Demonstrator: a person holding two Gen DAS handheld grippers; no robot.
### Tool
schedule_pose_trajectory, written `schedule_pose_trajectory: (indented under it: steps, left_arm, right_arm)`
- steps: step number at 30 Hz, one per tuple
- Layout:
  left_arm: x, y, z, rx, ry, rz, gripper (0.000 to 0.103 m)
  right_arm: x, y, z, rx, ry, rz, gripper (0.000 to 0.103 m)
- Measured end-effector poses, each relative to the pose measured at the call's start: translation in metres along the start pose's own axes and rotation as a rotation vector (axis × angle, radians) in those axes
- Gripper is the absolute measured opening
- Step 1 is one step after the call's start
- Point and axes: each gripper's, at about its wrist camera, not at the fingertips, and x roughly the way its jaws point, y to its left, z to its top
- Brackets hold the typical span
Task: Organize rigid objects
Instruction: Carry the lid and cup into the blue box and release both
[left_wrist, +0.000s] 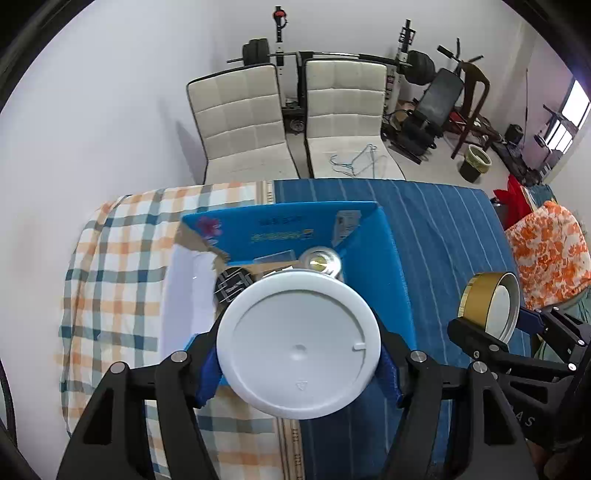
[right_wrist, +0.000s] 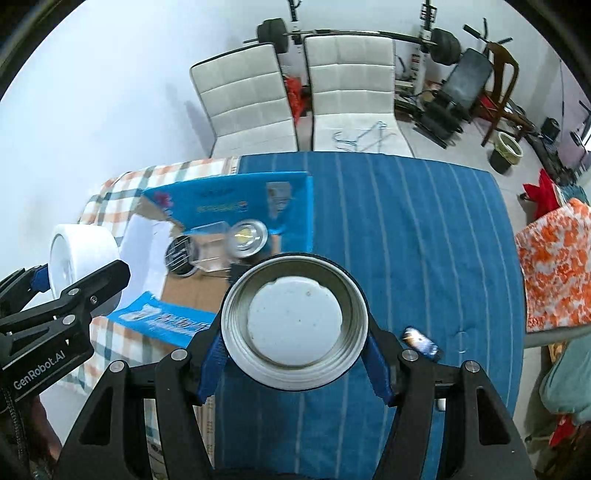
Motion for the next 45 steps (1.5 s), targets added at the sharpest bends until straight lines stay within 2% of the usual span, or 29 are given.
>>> schedule_pose_trajectory:
  steps: [5, 9, 13, 20, 25, 31, 39, 44, 45]
  left_arm:
    - [-0.003, 0.032, -0.008, -0.026, -0.002, -0.009, 0.065]
    - [0.020, 0.062, -0.013, -0.088, 0.068, -0.065, 0.065]
    - [0.066, 0.094, -0.019, -0.161, 0.180, -0.117, 0.065]
    - [0.150, 0.119, -0.025, -0.214, 0.348, -0.155, 0.065]
    - [0.199, 0.125, -0.025, -0.218, 0.460, -0.174, 0.065]
    - [0.240, 0.122, -0.033, -0.197, 0.582, -0.189, 0.065]
    - [0.262, 0.120, -0.039, -0.187, 0.650, -0.201, 0.066]
    - [0.265, 0.121, -0.048, -0.178, 0.697, -0.214, 0.066]
    - [0.264, 0.121, -0.049, -0.176, 0.697, -0.213, 0.066]
  right_arm:
    - [0.001, 0.027, 0.003, -0.017, 0.004, 0.014, 0.067]
    - [0.019, 0.034, 0.007, 0.019, 0.052, 0.084, 0.067]
    - [0.069, 0.036, 0.007, 0.098, 0.156, 0.159, 0.067]
    - [0.176, 0.043, 0.000, 0.229, 0.362, 0.188, 0.067]
    - [0.220, 0.052, -0.001, 0.268, 0.420, 0.197, 0.067]
    - [0.262, 0.058, -0.003, 0.330, 0.493, 0.218, 0.067]
    - [0.292, 0.065, -0.001, 0.345, 0.541, 0.207, 0.068]
    - [0.295, 0.065, 0.001, 0.329, 0.568, 0.202, 0.068]
    - [0.295, 0.066, 0.002, 0.321, 0.574, 0.196, 0.070]
